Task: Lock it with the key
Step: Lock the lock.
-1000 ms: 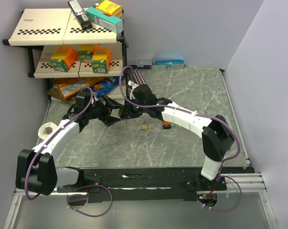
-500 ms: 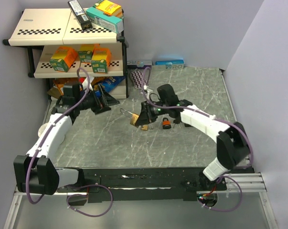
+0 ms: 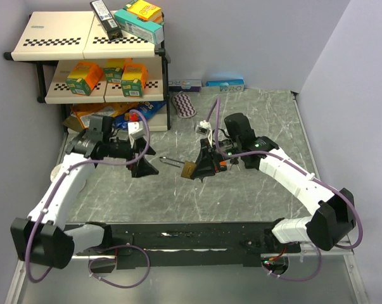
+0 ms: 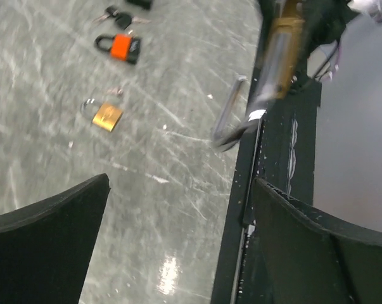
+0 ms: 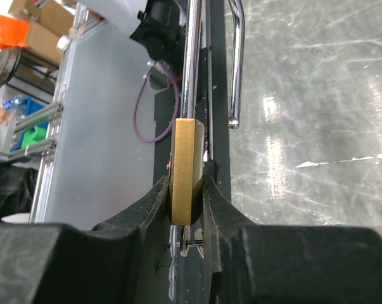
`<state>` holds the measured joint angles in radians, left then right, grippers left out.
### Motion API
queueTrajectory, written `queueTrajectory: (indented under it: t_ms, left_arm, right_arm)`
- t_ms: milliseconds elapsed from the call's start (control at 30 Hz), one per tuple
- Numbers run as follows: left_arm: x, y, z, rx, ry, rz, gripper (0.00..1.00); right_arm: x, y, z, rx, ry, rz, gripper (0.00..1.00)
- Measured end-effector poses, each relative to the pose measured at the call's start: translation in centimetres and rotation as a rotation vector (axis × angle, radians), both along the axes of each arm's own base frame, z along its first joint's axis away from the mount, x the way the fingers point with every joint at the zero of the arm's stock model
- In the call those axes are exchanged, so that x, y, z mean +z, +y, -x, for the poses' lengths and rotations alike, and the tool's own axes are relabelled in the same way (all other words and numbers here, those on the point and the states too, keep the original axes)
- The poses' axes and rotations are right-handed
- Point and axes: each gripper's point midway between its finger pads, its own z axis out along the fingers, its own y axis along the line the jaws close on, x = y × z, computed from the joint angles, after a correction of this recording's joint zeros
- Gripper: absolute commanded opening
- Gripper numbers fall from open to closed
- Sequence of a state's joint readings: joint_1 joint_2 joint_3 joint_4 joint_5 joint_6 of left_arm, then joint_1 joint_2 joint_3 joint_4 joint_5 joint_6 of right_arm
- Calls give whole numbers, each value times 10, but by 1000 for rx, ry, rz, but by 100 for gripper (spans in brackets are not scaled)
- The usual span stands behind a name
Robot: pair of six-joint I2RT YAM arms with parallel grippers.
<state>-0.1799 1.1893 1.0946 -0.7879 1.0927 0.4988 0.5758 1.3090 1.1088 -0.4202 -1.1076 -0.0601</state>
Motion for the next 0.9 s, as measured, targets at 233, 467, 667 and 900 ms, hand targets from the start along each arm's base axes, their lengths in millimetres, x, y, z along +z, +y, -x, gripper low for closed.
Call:
queueTrajectory:
  t_ms: [233, 467, 667, 900]
  left_arm:
    - [17, -27, 32, -139, -137, 30, 73]
    - [8, -42, 38, -166, -84, 15, 55]
    - [6, -47, 45, -183, -60, 18, 33]
    - [8, -53, 54, -218, -33, 35, 7]
  right_arm:
    - [-4, -3, 6, 25, 15, 6, 0]
    - [-2, -3, 10, 45, 18, -6, 0]
    - [-5, -3, 15, 66, 5, 0, 0]
    - [-9, -3, 18, 79, -10, 14, 0]
